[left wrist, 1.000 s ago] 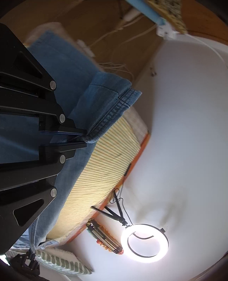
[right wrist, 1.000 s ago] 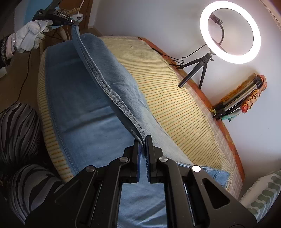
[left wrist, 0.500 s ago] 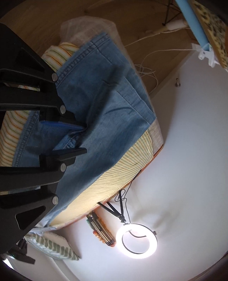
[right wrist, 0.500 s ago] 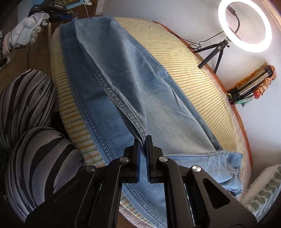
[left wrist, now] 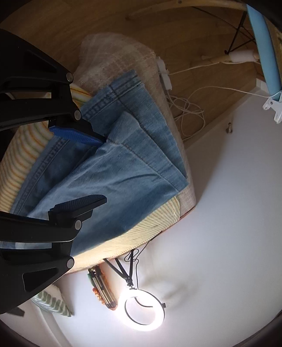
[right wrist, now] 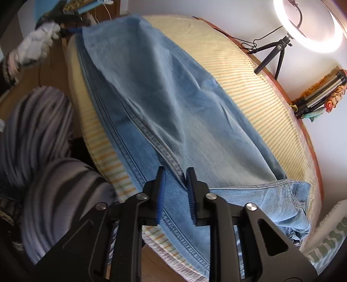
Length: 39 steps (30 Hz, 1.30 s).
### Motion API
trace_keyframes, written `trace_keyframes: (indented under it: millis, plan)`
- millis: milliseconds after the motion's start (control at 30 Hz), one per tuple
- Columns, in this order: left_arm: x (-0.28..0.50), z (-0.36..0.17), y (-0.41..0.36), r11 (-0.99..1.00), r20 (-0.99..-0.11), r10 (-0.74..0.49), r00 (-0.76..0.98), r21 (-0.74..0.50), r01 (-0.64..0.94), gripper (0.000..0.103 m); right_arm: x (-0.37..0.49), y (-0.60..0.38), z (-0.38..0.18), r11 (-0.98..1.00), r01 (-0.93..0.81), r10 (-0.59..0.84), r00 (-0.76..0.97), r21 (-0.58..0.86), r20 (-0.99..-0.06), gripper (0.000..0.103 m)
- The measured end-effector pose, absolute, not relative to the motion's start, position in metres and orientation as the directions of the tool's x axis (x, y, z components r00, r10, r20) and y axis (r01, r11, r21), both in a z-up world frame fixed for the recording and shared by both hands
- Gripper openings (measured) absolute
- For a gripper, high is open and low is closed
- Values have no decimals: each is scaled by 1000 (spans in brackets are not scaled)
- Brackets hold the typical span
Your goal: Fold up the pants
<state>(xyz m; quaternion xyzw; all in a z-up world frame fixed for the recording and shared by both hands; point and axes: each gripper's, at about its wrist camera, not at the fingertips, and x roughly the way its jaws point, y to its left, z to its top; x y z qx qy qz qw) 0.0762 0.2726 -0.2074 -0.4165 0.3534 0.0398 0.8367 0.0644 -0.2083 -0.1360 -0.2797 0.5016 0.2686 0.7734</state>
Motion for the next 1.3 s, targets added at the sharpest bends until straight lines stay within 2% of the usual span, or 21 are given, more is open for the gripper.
trace_keyframes:
  millis: [33,100,200,233,267,300,367,600,800,967,1133,1200,1267,1300]
  plan:
    - [76,-209,273,652,-628,-225,745,-665,-364,42,66,-207,-127,700,-701,162,342,-136,-926,22]
    - [78,-211,272,669,-648,-201,734,-639,-380,25,72,-199,-104,698,-708,209,346,-108,-914,22]
    - [78,-216,275,668,-652,-190,734,-634,-390,15,85,-179,-74,685,-722,260,369,-100,-892,25]
    - [77,-217,276,669,-651,-189,735,-634,-389,14,90,-170,-68,680,-726,269,378,-103,-886,30]
    - [77,-218,277,675,-650,-185,737,-629,-386,11,99,-160,-61,677,-728,279,392,-111,-877,40]
    - [76,-218,277,690,-651,-179,737,-618,-378,10,109,-151,-56,674,-729,288,408,-119,-866,44]
    - [75,-217,276,706,-650,-166,741,-603,-371,6,124,-128,-49,665,-737,311,419,-120,-853,44]
    - [79,-214,271,751,-643,-156,750,-570,-333,6,199,-36,-47,606,-793,409,371,-56,-834,44]
    - [85,-221,279,706,-647,-183,740,-610,-359,10,259,54,-61,553,-833,479,312,6,-821,44]
    - [88,-220,275,729,-644,-184,743,-596,-336,11,297,122,-87,516,-853,520,237,80,-821,44]
    - [86,-221,282,677,-608,-236,758,-663,-321,26,332,174,-125,510,-851,519,190,123,-833,44]
    - [85,-220,283,662,-592,-257,764,-684,-307,39,345,191,-142,509,-849,516,170,141,-840,44]
    - [83,-220,283,650,-585,-272,764,-697,-303,46,355,203,-158,509,-849,504,161,142,-849,44]
    - [82,-220,283,654,-586,-269,764,-693,-302,47,360,209,-165,510,-848,499,156,143,-853,44]
